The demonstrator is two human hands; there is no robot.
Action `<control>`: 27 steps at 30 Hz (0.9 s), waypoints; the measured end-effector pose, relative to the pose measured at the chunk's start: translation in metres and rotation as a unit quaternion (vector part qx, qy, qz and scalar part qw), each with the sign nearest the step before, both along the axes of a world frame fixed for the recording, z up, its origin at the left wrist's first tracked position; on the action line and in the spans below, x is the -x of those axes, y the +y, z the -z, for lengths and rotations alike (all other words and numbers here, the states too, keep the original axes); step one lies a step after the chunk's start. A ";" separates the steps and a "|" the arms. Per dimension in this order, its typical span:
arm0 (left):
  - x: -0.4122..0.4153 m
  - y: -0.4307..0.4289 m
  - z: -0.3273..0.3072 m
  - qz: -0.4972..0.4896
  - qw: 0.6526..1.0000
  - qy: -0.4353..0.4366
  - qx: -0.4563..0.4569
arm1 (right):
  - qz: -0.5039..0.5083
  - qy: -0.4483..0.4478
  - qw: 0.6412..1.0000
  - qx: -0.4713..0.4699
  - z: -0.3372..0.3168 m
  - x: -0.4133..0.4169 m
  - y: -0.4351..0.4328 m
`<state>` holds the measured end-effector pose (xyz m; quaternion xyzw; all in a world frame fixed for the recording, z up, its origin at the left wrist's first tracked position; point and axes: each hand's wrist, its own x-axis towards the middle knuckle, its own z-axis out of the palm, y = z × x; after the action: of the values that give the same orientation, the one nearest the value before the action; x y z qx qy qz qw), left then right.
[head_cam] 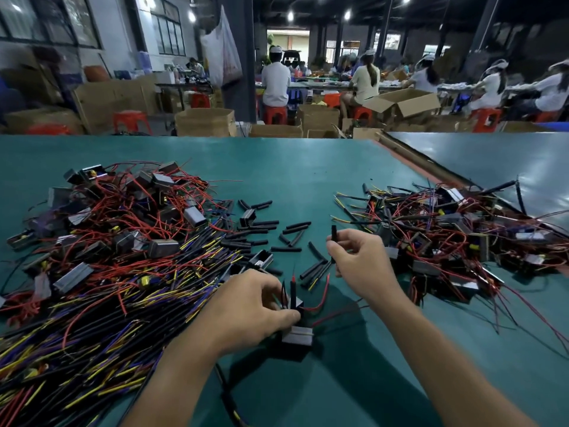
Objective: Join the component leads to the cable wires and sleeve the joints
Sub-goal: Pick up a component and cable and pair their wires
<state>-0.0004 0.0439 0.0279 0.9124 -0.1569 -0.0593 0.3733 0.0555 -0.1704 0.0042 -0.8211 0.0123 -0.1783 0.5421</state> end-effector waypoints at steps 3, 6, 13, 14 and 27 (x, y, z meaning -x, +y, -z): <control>0.000 -0.001 0.001 -0.009 1.000 0.001 -0.001 | 0.021 0.006 0.998 0.060 0.008 -0.003 -0.001; -0.001 0.000 0.001 -0.006 1.000 0.008 0.007 | 0.038 0.011 0.996 0.083 0.010 -0.004 -0.002; -0.005 0.002 -0.002 -0.006 0.991 0.033 0.132 | 0.011 0.015 1.000 0.024 0.003 -0.001 -0.003; -0.006 0.002 -0.002 -0.010 0.990 0.030 0.135 | 0.004 0.015 1.000 0.022 0.002 0.001 -0.003; -0.008 0.000 0.006 -0.012 0.992 0.029 0.122 | 0.007 0.023 0.988 0.151 0.000 0.003 -0.002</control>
<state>0.0078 0.0437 0.0223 0.8601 -0.1407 -0.0614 0.4866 0.0520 -0.1721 0.0040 -0.8973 0.0040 -0.1629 0.4103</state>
